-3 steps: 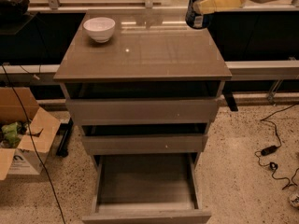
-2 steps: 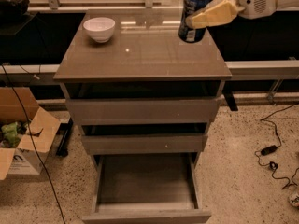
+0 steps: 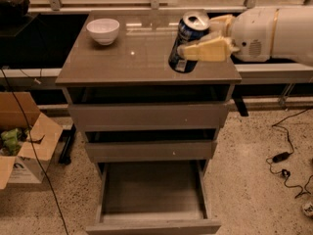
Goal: Place pepsi can into bottom drawer
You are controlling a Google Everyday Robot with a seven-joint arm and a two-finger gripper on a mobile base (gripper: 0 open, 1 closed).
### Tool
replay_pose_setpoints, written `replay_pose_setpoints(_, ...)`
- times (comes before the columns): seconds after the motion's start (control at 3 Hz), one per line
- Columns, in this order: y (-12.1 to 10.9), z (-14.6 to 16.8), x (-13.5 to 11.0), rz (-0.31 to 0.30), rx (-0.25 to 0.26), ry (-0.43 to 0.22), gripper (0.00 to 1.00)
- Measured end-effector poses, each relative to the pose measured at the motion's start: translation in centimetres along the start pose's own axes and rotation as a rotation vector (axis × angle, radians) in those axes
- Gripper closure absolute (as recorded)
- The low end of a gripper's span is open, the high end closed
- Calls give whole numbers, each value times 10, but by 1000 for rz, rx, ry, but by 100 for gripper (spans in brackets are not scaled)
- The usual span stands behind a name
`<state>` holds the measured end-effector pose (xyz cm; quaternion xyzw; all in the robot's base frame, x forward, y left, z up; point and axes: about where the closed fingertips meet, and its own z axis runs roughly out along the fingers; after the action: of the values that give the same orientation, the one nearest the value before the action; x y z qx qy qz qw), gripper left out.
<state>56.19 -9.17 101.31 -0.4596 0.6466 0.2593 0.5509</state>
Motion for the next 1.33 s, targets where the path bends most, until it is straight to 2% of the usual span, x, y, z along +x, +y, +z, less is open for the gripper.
replay_pose_setpoints(0.33, 27, 18, 37, 80, 28, -41, 100)
replay_pose_setpoints(0.67, 56, 53, 112, 183, 33, -28, 100)
replay_pose_setpoints(1.0, 93, 89, 214, 323, 17, 37, 100)
replay_pose_setpoints(1.33, 105, 96, 231, 348, 8, 52, 100)
